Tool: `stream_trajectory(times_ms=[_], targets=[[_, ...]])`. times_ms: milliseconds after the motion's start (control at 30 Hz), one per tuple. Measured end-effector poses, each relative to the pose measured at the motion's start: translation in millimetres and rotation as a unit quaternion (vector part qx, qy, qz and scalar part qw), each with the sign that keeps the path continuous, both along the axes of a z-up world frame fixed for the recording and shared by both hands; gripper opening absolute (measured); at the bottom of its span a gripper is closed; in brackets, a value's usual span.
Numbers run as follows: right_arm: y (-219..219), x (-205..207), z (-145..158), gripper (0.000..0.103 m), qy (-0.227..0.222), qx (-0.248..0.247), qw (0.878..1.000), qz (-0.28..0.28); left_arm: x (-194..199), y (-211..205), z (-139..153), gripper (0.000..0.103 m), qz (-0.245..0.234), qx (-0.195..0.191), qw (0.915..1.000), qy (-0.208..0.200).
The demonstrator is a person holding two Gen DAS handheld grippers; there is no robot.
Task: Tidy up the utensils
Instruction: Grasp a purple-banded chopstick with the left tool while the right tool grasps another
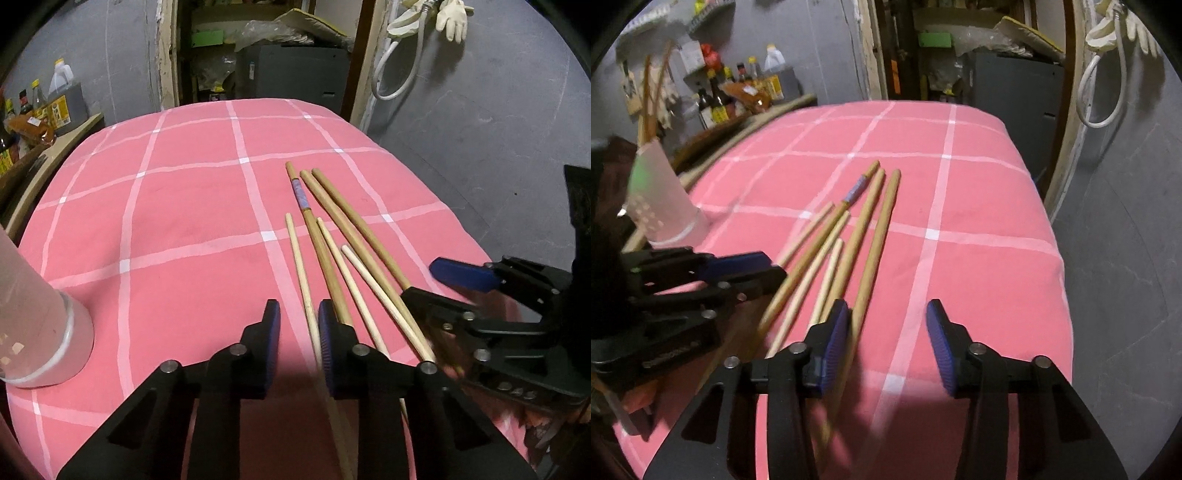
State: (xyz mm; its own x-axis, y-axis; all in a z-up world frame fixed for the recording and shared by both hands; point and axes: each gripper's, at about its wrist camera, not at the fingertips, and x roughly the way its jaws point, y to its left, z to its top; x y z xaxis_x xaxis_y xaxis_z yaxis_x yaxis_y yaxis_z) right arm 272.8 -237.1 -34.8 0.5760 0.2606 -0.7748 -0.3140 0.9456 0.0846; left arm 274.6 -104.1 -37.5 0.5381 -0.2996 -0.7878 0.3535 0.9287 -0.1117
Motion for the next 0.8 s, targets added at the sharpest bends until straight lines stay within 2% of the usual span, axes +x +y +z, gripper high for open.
stream_trajectory(times_ms=[233,300,367,433,533,633,733,800], targets=[[8.2,26.0,0.3,0.035,0.022,-0.013,1.0,-0.001,7.9,-5.2,1.4,0.01,-0.019,-0.013,0.9995,0.023],[9.1,32.5,1.2,0.028,0.032,-0.013,0.999,0.001,11.7,-6.7,1.7,0.005,-0.022,-0.01,0.9993,0.028],[8.4,35.9,2.1,0.016,0.042,-0.007,0.999,0.0,14.9,-6.5,2.4,0.004,-0.021,-0.012,0.9991,0.034],[5.4,38.5,3.6,0.009,0.057,0.007,0.998,-0.006,16.7,-5.8,3.4,0.004,-0.018,-0.016,0.9989,0.04],[-4.5,41.6,3.9,0.006,0.081,0.058,0.995,-0.026,17.1,-1.6,5.4,0.003,-0.011,-0.026,0.9986,0.045],[-14.4,36.2,3.6,0.005,0.086,0.112,0.989,-0.044,11.0,3.3,10.6,0.002,-0.006,-0.033,0.9988,0.035],[-21.7,24.1,6.0,0.005,0.073,0.156,0.983,-0.056,2.6,9.6,18.9,0.002,-0.006,-0.04,0.9991,0.015],[-27.9,13.2,13.7,0.005,0.046,0.198,0.977,-0.063,-4.4,16.2,25.1,0.002,-0.002,-0.048,0.9988,0.0]])
